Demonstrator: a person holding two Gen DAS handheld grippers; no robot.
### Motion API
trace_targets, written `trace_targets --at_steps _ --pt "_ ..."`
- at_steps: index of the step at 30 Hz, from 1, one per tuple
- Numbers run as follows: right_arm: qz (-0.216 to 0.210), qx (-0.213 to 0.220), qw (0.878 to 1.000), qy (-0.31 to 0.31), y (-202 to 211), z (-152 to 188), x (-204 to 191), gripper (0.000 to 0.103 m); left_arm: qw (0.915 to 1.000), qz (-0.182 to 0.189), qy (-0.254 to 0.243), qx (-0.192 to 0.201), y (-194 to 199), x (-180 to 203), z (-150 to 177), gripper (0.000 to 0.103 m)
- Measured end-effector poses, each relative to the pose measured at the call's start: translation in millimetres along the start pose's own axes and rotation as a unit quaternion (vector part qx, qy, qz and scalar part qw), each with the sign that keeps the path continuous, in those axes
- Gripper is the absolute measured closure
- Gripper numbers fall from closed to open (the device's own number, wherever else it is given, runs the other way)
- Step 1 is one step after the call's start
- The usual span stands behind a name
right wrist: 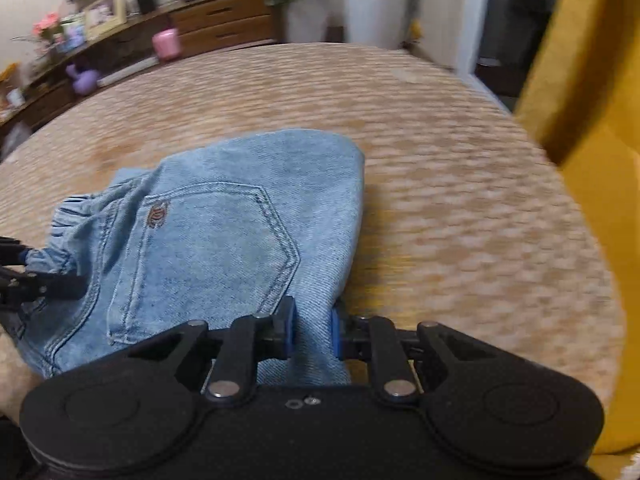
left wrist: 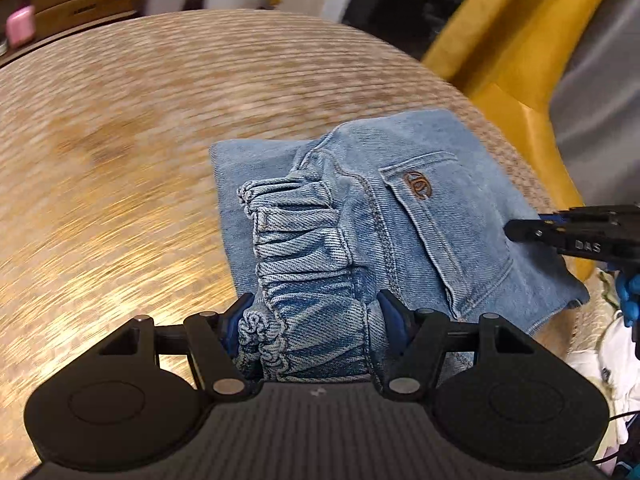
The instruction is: Fold clothes
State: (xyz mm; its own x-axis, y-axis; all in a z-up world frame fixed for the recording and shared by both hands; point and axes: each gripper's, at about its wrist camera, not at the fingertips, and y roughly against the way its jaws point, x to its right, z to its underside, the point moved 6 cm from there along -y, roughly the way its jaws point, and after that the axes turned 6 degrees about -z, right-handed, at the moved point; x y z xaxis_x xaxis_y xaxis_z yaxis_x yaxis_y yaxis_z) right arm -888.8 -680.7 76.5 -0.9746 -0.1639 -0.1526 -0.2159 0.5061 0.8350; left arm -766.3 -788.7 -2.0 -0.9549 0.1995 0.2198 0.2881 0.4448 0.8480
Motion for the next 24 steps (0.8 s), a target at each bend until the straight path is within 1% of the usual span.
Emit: trace_targets --at_steps 3,5,6,9,11,12,13,15,17,19,21,22,24 --pt "0.029 0.002 0.999 -0.025 1.4 -2.2 34.4 0.000 0.9998 0.012 -0.016 -0.003 -15.6 29.4 -10.6 0.039" --pt "0.034 0.002 0.999 -0.041 -1.7 0.0 52.9 0.000 0.9995 0.017 -0.028 -0.003 -24.3 44.8 -16.0 0.038" --pt "0.033 0.002 0.999 -0.043 -4.1 2.6 55.1 0.000 0.9992 0.013 -0.038 0.000 -23.0 45.7 -16.6 0.038" --pt "0.034 0.016 0.998 -0.044 0.9 8.4 52.8 0.000 0.9977 0.004 -0.066 0.011 -19.3 48.6 -18.4 0.034" --pt "0.032 0.022 0.998 -0.040 9.3 9.9 48.0 0.000 0.9953 0.008 -0.091 0.031 -5.3 52.2 -20.6 0.031" --pt "0.030 0.027 0.999 -0.033 14.6 7.2 47.6 0.000 0.9934 0.013 -0.105 0.045 5.1 54.4 -21.9 0.026" --pt "0.027 0.032 0.999 -0.022 21.6 7.2 41.9 0.000 0.9910 0.019 -0.119 0.058 14.7 57.8 -22.7 0.025" --pt "0.006 0.038 0.999 -0.007 32.6 9.1 33.7 0.000 0.9850 0.033 -0.150 0.078 27.6 70.1 -20.4 0.017" --pt "-0.011 0.034 0.999 0.004 34.9 14.2 22.1 0.000 0.9792 0.029 -0.180 0.090 28.9 79.4 -14.3 0.013" --pt "-0.012 0.015 1.000 0.010 29.4 28.0 18.7 0.000 0.9760 0.016 -0.199 0.088 22.2 81.5 -4.3 0.012" --pt "-0.006 -0.007 1.000 0.010 17.7 42.1 17.3 0.000 0.9763 0.007 -0.204 0.073 12.2 76.5 6.0 0.012" --pt "-0.010 -0.006 1.000 0.001 13.4 47.8 19.8 0.000 0.9777 0.011 -0.201 0.060 6.6 73.5 9.7 0.012" --pt "-0.029 0.011 0.999 -0.030 9.9 55.4 29.0 0.000 0.9789 0.012 -0.196 0.057 0.7 68.7 13.0 0.011"
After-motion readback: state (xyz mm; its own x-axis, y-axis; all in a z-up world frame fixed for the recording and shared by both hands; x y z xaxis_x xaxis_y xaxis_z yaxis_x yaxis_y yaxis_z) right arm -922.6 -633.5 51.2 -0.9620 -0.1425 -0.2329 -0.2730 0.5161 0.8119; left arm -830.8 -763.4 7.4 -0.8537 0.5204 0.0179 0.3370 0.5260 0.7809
